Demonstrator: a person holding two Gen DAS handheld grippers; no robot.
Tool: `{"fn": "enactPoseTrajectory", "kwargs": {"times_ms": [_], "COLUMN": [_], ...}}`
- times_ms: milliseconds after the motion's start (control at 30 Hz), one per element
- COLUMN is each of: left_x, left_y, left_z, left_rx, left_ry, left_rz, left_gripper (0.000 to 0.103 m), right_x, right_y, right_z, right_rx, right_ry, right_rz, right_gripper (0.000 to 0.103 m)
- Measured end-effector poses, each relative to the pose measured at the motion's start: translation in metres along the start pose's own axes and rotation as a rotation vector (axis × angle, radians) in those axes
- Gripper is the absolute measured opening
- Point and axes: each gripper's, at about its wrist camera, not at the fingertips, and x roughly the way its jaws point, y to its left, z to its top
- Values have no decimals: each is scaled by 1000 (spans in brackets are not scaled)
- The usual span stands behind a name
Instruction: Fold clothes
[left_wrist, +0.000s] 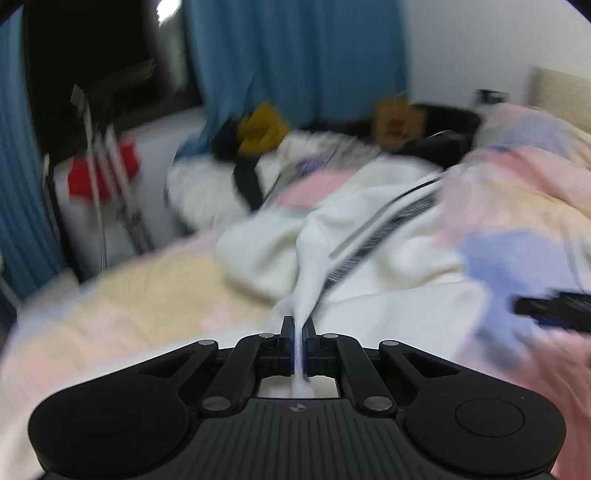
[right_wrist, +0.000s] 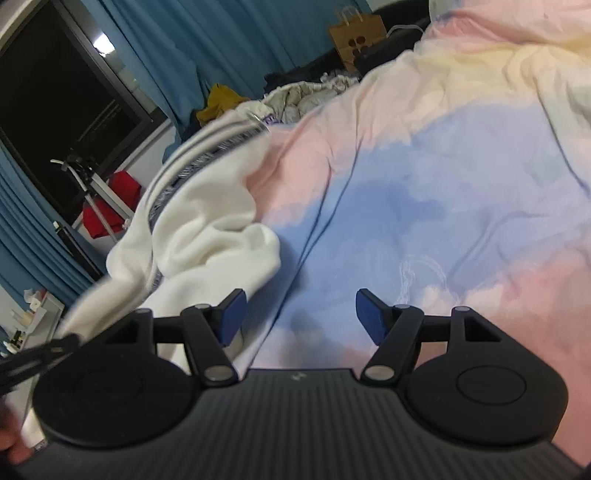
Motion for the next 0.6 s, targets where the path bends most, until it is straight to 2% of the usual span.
{"fn": "enactPoseTrajectory", "kwargs": {"times_ms": [133, 200, 300, 467, 600], "left_x": [-92, -123, -149, -145, -124], "left_y": [-40, -58, -83, -115, -116], "left_z": [-21, -39, -75, -134, -166], "left_rx": [132, 116, 91, 25, -102], "left_ry": [-143, -159, -156, -103, -33], "left_rz": [-79, -139, -182, -253, -284], "left_gripper": [3, 3, 3, 4, 4], "right_x": [-9, -16, -28, -34, 3], "right_y": [1, -4, -20, -63, -80], "right_z": [4, 9, 21, 48, 69], "right_rx": [-2, 40, 133, 320, 401], "right_ry": [-37, -54, -82, -77, 40], "right_rz": [19, 32, 50, 106, 204], "right_gripper": [69, 69, 69, 69, 69]}}
